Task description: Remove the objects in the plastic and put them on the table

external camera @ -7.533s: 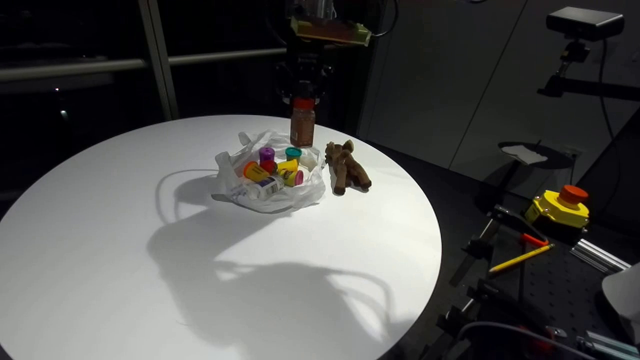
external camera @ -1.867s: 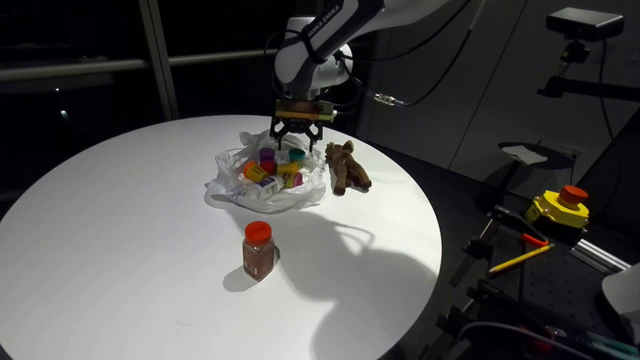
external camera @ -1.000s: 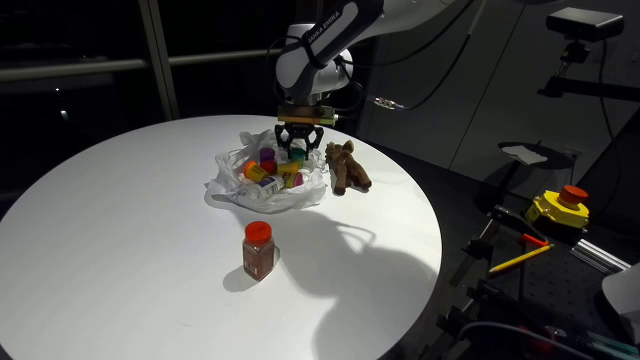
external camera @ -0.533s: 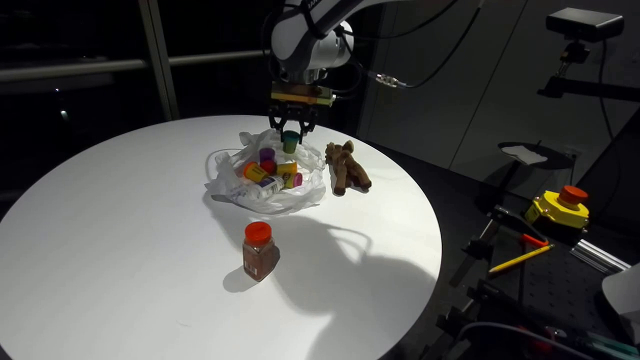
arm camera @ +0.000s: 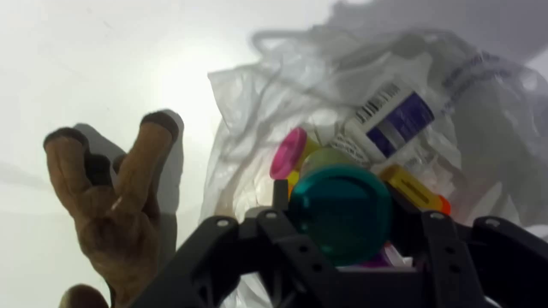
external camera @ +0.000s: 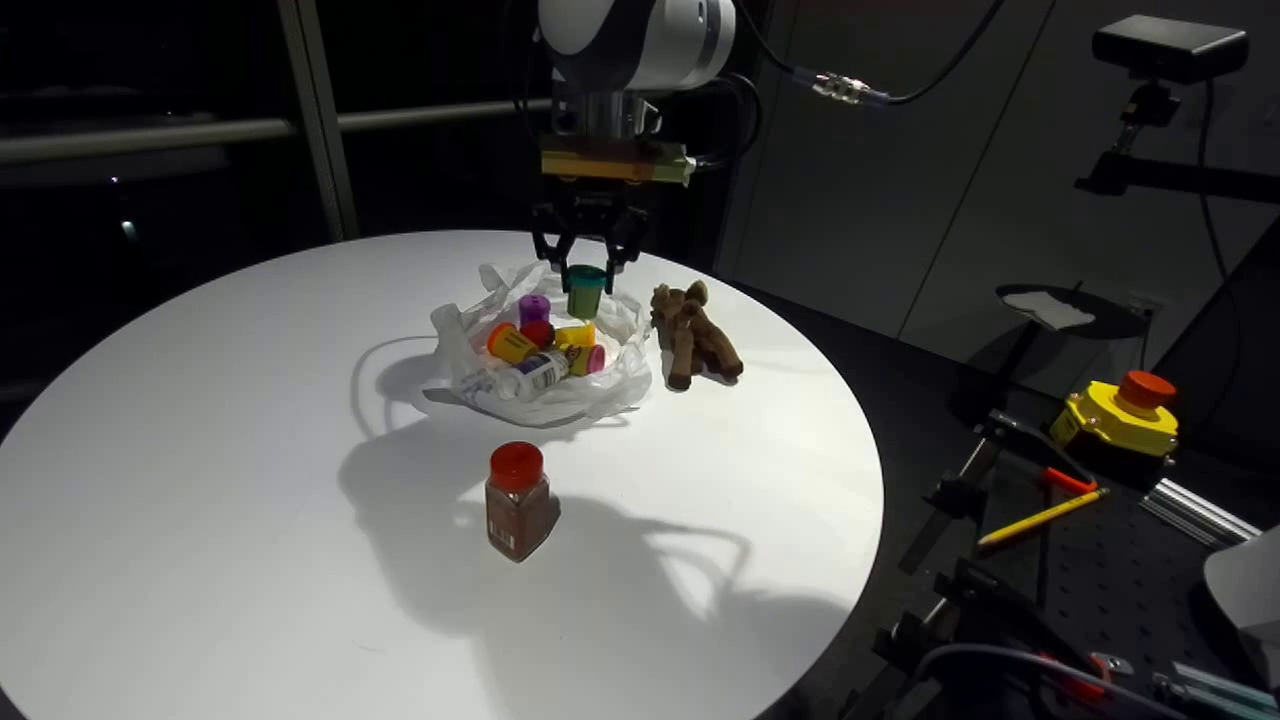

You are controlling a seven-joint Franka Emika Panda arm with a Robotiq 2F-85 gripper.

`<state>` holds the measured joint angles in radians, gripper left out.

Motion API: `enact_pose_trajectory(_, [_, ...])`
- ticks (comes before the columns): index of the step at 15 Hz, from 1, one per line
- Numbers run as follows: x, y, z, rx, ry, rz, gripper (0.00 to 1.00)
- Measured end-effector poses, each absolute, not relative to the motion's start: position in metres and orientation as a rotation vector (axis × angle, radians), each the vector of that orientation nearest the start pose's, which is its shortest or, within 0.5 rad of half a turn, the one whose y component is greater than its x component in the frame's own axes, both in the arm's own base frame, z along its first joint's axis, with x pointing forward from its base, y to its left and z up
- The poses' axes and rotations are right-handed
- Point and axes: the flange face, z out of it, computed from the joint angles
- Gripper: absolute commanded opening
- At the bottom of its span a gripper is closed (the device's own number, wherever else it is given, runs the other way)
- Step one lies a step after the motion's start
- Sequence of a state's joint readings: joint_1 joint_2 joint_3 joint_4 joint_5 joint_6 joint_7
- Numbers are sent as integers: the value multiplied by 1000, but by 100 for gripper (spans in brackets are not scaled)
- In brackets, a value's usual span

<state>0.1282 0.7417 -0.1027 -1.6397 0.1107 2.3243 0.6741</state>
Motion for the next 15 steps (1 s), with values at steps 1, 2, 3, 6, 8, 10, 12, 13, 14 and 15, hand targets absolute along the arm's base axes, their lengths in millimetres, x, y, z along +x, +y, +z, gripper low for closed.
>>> enact_pose_trajectory(1, [666, 32, 171, -2966, 1075, 124, 27])
enact_pose_trajectory(2, [650, 36, 161, -2974, 1073, 163, 27])
enact_pose_trajectory(3, [633, 36, 150, -2980, 1077, 207, 27])
enact_pose_trajectory(6, [582, 29, 121, -2991, 1104, 317, 27])
enact_pose_trajectory(8, [553, 24, 110, -2996, 1118, 362, 27])
enact_pose_trajectory(10, [532, 21, 104, -2999, 1121, 354, 27])
enact_pose_trajectory(12, [521, 18, 99, -2999, 1108, 279, 27])
enact_pose_trajectory(13, [518, 17, 97, -2998, 1098, 222, 27])
enact_pose_trajectory(14, [515, 16, 94, -2996, 1088, 169, 27])
enact_pose_trajectory(15, [512, 15, 92, -2994, 1081, 126, 59])
